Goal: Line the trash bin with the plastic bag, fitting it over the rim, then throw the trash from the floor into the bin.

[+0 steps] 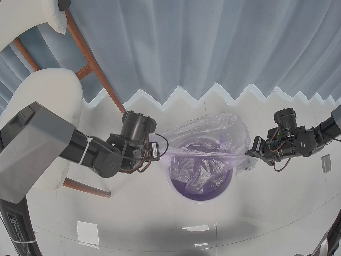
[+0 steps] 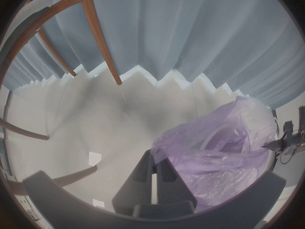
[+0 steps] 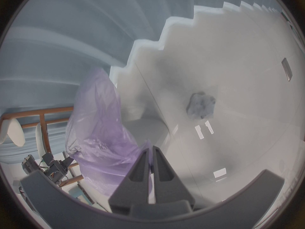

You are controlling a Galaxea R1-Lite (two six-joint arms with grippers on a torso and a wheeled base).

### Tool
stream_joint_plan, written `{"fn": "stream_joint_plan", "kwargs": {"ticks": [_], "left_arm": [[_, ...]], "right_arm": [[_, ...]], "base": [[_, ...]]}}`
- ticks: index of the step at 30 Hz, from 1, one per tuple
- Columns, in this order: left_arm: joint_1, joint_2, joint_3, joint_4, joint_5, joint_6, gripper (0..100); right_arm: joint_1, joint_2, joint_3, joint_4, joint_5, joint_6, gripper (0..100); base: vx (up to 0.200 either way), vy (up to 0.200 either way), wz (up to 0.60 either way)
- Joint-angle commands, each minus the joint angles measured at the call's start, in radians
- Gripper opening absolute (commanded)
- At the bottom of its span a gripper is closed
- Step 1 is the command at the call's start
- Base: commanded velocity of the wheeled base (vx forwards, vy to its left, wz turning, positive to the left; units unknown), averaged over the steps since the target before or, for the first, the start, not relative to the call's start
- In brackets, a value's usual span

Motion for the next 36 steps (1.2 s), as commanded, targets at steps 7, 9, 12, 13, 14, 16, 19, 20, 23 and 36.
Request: {"fn": "stream_joint_plan", "kwargs": {"ticks": [7, 9, 12, 13, 14, 16, 19, 20, 23, 36], "left_arm": [[0.004, 0.009, -0.066, 0.165, -0.003, -0.006, 0], [-0.008, -0.002, -0.012, 0.158, -0.003, -0.003, 0], [-0.024, -0.005, 0.051, 0.105, -0.008, -0.003, 0], [-0.033, -0.003, 0.078, 0.064, -0.009, -0.001, 0], [-0.037, -0.003, 0.091, 0.044, -0.011, 0.000, 0], [-0.054, 0.000, 0.143, -0.014, -0.025, 0.005, 0], [-0.071, 0.001, 0.220, -0.071, -0.029, 0.043, 0], [-0.073, 0.001, 0.241, -0.094, -0.029, 0.062, 0], [-0.082, 0.013, 0.292, -0.168, -0.042, 0.105, 0], [0.001, 0.086, 0.448, -0.467, -0.177, 0.347, 0]], "right_arm": [[-0.024, -0.015, 0.028, 0.016, -0.005, -0.037, 0], [-0.004, -0.035, 0.085, 0.015, -0.004, -0.061, 0], [0.033, -0.052, 0.154, 0.010, -0.004, -0.069, 0], [0.051, -0.055, 0.180, 0.008, -0.004, -0.069, 0], [0.060, -0.055, 0.189, 0.007, -0.005, -0.069, 0], [0.088, -0.057, 0.217, 0.004, -0.005, -0.067, 0], [0.128, -0.057, 0.254, -0.004, -0.005, -0.066, 0], [0.145, -0.055, 0.264, -0.008, -0.005, -0.066, 0], [0.182, -0.046, 0.295, -0.036, -0.007, -0.067, 0], [0.178, -0.018, 0.407, -0.131, -0.022, -0.166, 0]], "base": [[0.000, 0.000, 0.00], [0.000, 0.000, 0.00], [0.000, 0.000, 0.00], [0.000, 0.000, 0.00], [0.000, 0.000, 0.00], [0.000, 0.000, 0.00], [0.000, 0.000, 0.00], [0.000, 0.000, 0.00], [0.000, 0.000, 0.00], [0.000, 0.000, 0.00]]}}
